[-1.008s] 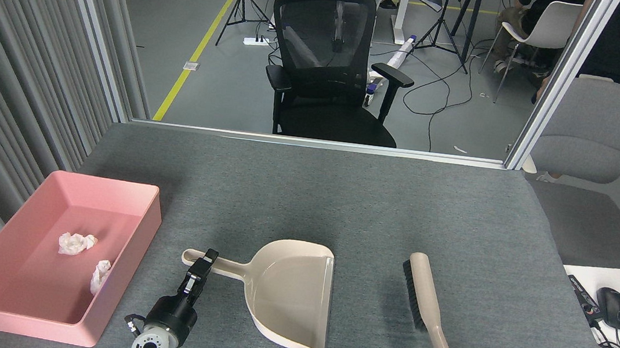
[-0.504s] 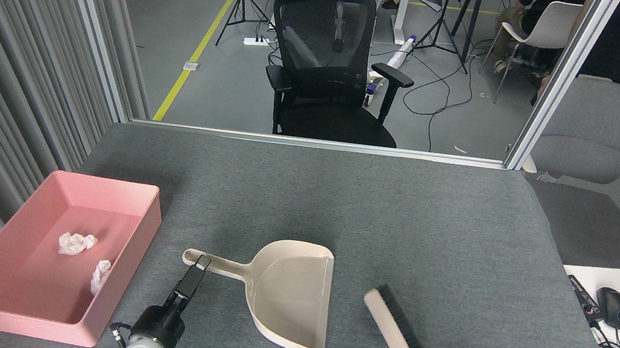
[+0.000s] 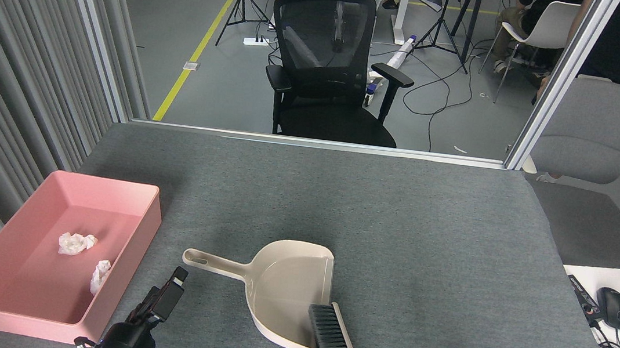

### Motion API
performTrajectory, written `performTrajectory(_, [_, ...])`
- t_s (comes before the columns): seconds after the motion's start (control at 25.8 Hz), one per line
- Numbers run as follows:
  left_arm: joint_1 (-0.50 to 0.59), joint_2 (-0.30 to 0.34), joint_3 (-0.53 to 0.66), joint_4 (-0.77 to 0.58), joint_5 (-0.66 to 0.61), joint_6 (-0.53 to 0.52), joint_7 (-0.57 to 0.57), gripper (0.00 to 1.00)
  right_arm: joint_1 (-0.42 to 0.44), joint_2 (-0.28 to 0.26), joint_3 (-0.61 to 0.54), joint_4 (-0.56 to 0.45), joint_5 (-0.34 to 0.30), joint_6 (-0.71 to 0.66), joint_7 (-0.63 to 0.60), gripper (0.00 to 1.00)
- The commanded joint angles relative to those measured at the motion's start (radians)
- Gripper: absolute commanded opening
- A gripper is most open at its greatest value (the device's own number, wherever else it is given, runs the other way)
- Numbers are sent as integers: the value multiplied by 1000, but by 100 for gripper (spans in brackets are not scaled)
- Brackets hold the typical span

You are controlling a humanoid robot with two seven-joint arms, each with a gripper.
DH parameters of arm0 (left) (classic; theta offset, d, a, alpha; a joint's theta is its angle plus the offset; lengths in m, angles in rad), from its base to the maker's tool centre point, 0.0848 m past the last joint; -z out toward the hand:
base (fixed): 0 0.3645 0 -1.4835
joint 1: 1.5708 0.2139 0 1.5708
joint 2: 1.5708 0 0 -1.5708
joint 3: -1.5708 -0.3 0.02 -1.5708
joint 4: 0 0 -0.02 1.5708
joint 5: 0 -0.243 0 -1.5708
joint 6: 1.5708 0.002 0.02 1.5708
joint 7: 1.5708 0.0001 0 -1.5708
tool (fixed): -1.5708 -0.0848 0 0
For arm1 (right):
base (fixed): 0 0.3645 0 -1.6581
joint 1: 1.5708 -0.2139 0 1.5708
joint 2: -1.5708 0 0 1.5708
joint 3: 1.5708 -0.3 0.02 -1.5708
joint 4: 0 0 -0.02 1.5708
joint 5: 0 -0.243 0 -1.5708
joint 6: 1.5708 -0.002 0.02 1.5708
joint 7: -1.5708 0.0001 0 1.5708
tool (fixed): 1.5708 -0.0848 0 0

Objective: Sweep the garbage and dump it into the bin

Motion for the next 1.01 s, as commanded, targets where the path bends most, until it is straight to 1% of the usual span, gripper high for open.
performTrajectory(0.0, [58,4,-2,-158,-6,34,-32,98,-16,4,0,-5,0,3,-1,97])
performTrajectory(0.19, [90,11,-20,-333,-8,54,-41,98,-68,2,0,-10,0,15,-1,98])
performTrajectory(0.31, [95,11,-29,-392,-28,40,-27,98,-120,1,2,-7,3,16,-1,98])
performTrajectory(0.43, [98,17,-37,-409,-168,-6,-20,98,-199,4,9,10,17,35,-1,98])
performTrajectory(0.5, [98,20,-34,-411,-338,-39,14,98,-248,19,35,22,20,67,4,98])
performTrajectory(0.58, [96,30,-29,-412,-508,-47,108,98,-286,25,81,44,40,121,2,98])
performTrajectory(0.66, [91,40,-25,-408,-589,-38,212,98,-317,28,130,74,104,181,-1,98])
performTrajectory(0.7, [93,37,-21,-411,-602,-35,252,98,-327,33,160,103,140,207,-1,98])
performTrajectory(0.74, [95,36,-18,-415,-603,-27,264,98,-333,40,184,117,163,227,-2,98])
performTrajectory(0.78, [99,33,-11,-420,-603,-15,261,98,-335,50,199,120,170,234,-4,98])
performTrajectory(0.97, [124,48,61,-414,-602,-9,259,98,-323,62,200,119,166,234,-18,98])
